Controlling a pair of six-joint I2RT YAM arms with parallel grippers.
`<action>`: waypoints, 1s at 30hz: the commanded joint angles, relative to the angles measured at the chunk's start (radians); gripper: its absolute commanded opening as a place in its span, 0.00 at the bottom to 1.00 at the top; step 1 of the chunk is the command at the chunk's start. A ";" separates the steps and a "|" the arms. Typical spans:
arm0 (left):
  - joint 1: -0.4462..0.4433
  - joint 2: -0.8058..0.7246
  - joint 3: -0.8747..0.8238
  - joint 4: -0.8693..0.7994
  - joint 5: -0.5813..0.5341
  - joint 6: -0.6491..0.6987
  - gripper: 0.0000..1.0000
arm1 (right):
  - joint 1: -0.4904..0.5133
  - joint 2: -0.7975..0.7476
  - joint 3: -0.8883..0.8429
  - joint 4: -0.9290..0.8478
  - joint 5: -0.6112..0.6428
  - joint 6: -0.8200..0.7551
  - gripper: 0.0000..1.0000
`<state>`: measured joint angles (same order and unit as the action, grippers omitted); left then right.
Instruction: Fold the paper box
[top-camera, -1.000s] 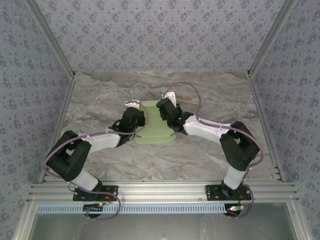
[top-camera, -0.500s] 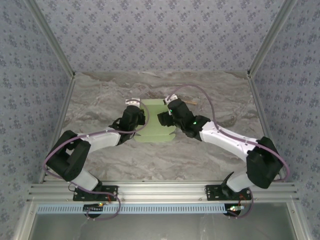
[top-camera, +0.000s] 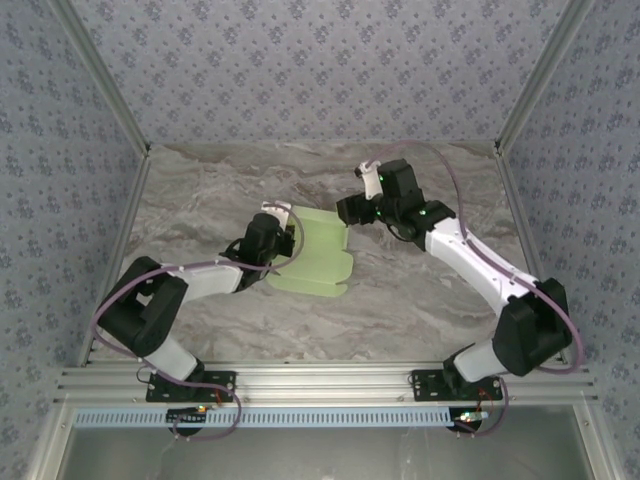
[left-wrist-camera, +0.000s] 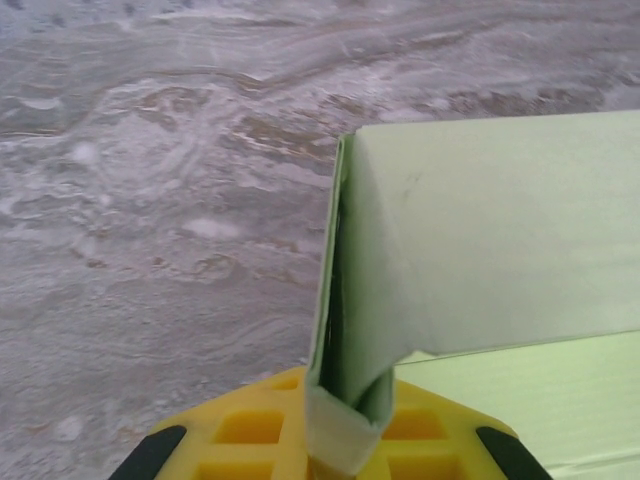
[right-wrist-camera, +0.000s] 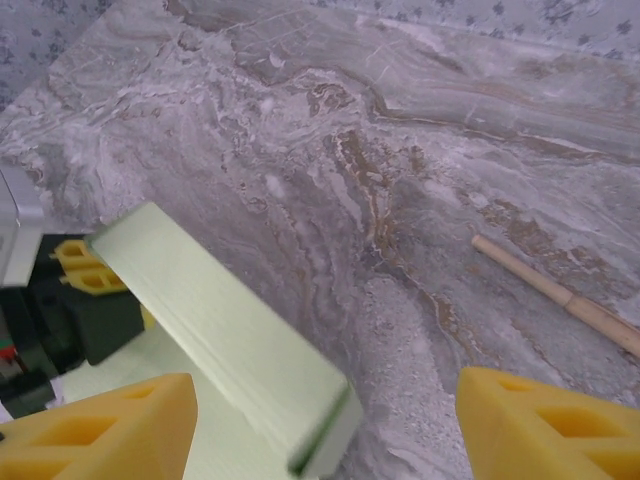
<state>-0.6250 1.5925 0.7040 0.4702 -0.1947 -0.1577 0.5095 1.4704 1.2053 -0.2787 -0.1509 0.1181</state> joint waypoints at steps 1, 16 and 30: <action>-0.014 0.029 -0.001 0.063 0.091 0.066 0.13 | 0.002 0.078 0.059 -0.076 -0.088 -0.013 0.70; -0.048 0.122 -0.025 0.187 0.065 0.090 0.13 | 0.034 0.214 -0.037 -0.008 -0.179 0.017 0.62; -0.088 0.197 -0.034 0.246 -0.059 0.067 0.16 | 0.062 0.245 -0.085 0.007 -0.119 0.020 0.49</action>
<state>-0.7006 1.7721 0.6788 0.6731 -0.1967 -0.0792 0.5571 1.6886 1.1427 -0.2432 -0.2996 0.1337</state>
